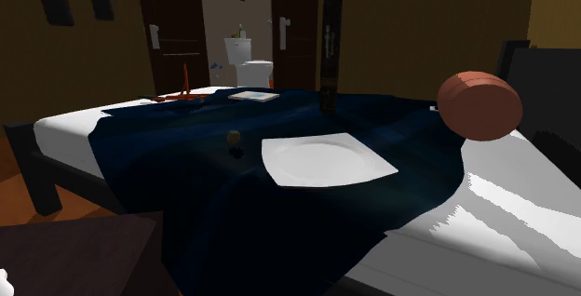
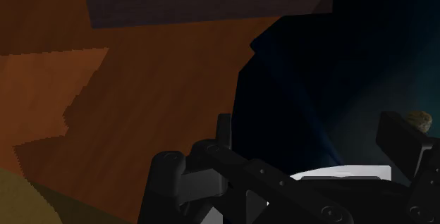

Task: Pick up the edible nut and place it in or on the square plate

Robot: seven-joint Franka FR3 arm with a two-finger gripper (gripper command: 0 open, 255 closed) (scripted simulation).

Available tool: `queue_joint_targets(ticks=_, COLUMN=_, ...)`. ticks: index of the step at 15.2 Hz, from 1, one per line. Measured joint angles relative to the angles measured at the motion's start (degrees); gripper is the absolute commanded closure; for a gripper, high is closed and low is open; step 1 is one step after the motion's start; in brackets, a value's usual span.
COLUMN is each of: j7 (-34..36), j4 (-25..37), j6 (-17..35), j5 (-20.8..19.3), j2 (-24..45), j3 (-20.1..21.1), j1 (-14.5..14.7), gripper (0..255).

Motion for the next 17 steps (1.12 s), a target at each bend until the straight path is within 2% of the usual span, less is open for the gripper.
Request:
queue_joint_targets(ticks=3, j7=0.6, j4=-0.5, j6=1.5, j5=0.6, j2=1.3, j3=0.9, j1=0.4, gripper=0)
queue_joint_targets(ticks=10, j7=5.5, j4=-1.7, j6=9.1, j5=4.5, j2=9.1, j3=7.0, j1=3.2, gripper=0)
queue_joint_targets(ticks=17, j7=9.9, j4=1.1, j6=16.8, j5=6.9, j2=20.9, j3=12.7, j1=5.8, gripper=0)
